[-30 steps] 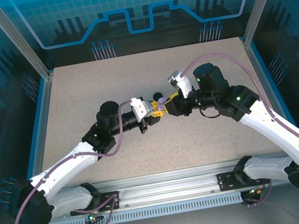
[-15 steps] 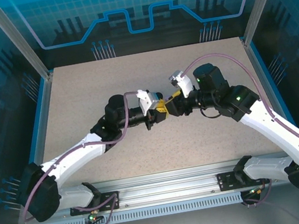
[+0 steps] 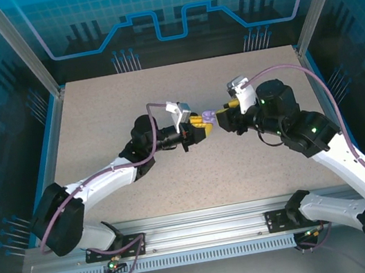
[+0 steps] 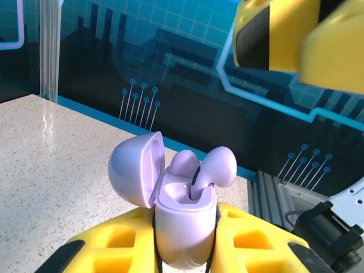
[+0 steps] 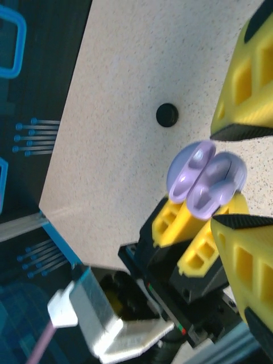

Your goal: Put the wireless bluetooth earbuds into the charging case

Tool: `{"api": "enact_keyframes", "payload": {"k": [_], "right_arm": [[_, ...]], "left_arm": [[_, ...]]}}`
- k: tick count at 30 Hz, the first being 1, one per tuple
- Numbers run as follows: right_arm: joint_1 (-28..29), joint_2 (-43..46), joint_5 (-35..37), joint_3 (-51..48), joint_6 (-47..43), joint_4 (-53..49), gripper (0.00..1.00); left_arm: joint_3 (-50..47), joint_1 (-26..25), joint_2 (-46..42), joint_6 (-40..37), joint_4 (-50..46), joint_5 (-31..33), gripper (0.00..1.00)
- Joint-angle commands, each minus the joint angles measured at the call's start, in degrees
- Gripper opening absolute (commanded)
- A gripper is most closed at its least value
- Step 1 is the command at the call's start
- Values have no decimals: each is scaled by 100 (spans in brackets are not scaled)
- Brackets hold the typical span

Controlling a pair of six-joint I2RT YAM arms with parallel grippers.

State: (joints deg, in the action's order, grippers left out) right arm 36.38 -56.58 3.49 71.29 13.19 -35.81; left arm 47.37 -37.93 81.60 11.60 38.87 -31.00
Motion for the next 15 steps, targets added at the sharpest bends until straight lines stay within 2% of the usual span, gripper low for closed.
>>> {"api": "enact_keyframes", "payload": {"k": [1,4,15], "right_arm": [[44,70,679,-80,87,-278,36],[44,-30,763,-38,27,-445,33],[52,-323,130,-6,-62,-418,31]], "left_arm": [[113,18,-30,196,375,-156,0],[149,14,-82,177,304,-116,0],[279,19,-118,196,133,-21,0]]}}
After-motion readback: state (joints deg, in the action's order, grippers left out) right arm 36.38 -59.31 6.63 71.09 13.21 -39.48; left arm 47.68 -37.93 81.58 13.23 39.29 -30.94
